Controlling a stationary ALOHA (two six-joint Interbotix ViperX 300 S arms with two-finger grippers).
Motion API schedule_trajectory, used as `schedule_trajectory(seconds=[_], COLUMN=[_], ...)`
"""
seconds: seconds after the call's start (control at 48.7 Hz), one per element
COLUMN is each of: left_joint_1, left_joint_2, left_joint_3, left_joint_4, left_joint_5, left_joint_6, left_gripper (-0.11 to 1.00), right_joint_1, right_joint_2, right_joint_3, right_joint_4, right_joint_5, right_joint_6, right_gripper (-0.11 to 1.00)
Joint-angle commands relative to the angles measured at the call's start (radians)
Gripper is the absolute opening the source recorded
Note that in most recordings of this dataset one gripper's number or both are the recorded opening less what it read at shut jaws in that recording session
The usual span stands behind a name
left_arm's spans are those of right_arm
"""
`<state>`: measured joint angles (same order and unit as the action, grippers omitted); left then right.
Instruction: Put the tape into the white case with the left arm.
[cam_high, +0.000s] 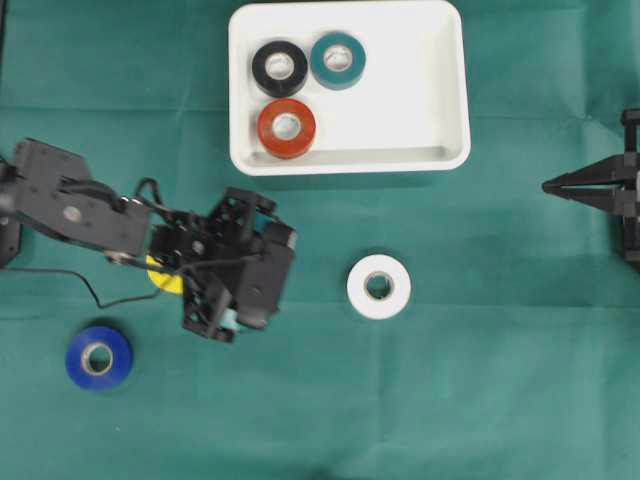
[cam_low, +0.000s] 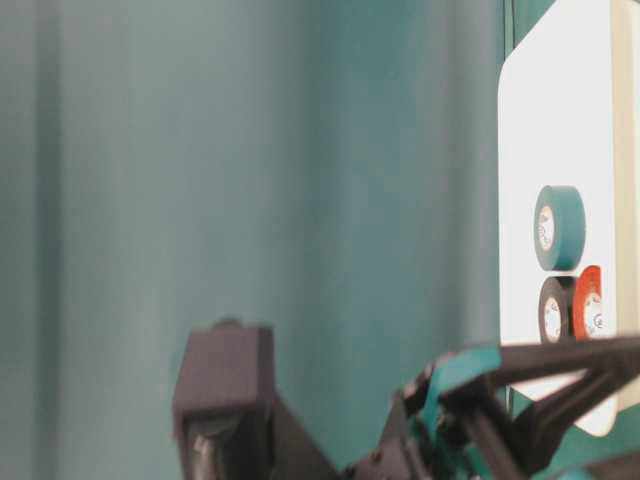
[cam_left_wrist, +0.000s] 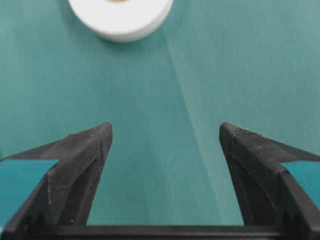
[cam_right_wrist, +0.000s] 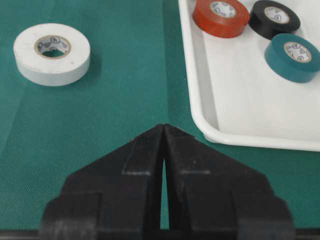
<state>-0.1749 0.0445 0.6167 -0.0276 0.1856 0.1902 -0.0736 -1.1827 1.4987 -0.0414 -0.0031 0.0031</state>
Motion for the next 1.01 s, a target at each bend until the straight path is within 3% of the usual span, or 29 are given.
schedule_trajectory(seconds=[0.0, 0.595, 0.985], left_joint_1=[-0.009, -0.032, -0.008], left_joint_2=[0.02, 0.253, 0.325], left_joint_3=[-0.058, -0.368, -0.442], left_joint_4=[-0.002, 0.0, 0.002], left_joint_5=[-0.008, 0.017, 0.1], left_joint_6=[0.0, 0.0, 0.0], left_gripper=[0.86, 0.86, 0.86], right_joint_1=[-0.002, -0.002, -0.002], right_joint_2=[0.008, 0.008, 0.008], right_joint_3=[-0.009, -0.008, -0.006], right_joint_4=[0.0, 0.0, -0.002], right_joint_5=[-0.011, -0.011, -0.012], right_joint_6=[0.002, 0.002, 0.003], right_gripper=[-0.09, -0.09, -0.09])
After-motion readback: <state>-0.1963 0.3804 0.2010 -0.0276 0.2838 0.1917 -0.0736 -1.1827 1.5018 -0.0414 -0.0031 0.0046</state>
